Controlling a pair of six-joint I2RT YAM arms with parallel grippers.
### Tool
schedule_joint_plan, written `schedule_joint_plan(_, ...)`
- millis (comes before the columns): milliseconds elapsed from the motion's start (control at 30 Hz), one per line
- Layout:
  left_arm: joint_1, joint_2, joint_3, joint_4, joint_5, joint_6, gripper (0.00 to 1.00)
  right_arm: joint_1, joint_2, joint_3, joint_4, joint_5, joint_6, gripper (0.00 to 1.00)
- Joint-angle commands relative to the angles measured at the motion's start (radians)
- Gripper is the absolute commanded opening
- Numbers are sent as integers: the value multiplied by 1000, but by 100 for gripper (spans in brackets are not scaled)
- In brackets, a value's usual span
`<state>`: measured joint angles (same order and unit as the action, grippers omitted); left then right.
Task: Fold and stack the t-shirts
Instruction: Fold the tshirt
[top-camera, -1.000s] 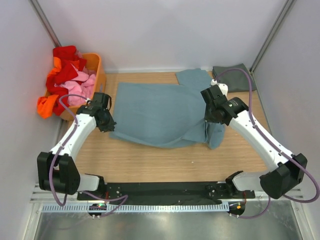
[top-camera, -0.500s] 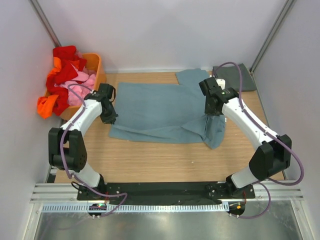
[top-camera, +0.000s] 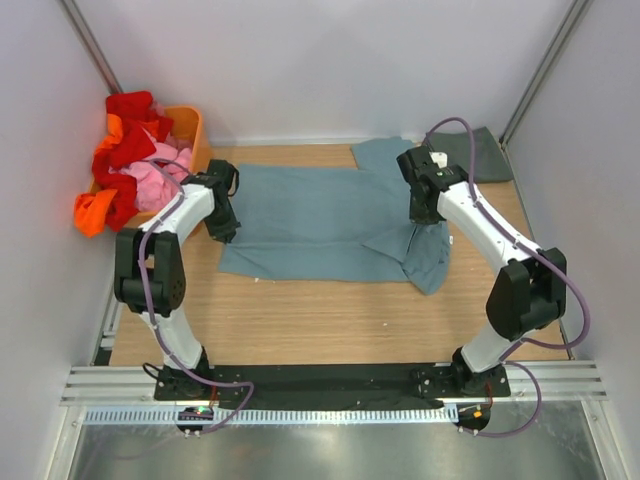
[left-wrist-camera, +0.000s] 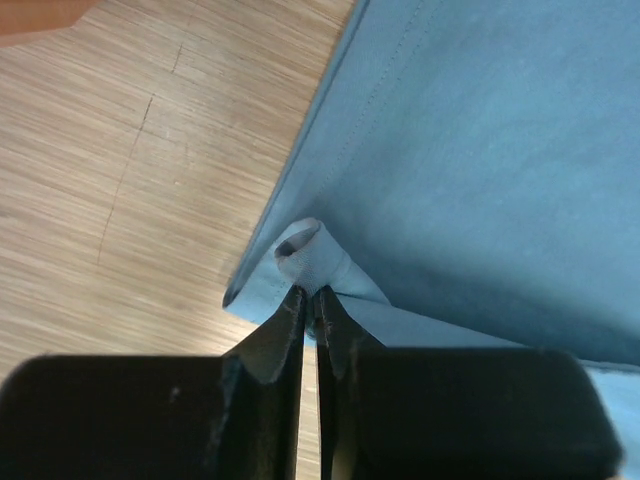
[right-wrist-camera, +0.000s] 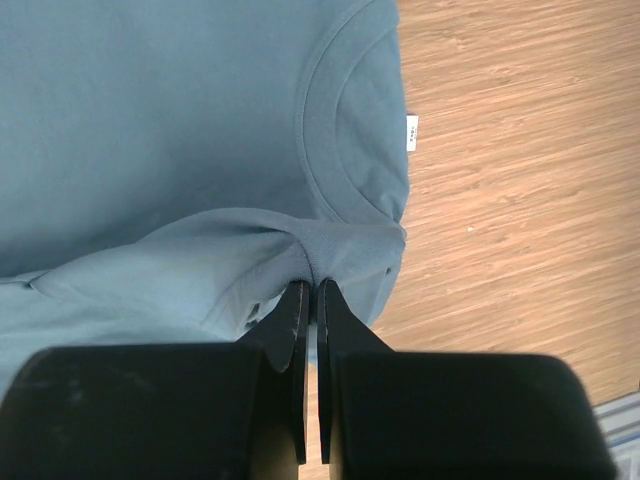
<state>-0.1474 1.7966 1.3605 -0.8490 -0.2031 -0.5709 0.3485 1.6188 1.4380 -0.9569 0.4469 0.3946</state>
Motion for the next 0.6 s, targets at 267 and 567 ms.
schedule_joint_plan(267,6,37,120,-90,-111,-17,64,-31,127,146,27,27,-53,7)
schedule_joint_plan(567,-30,-229,-135,16,-148,-84,87,-36,223,239,41,10,-99,11)
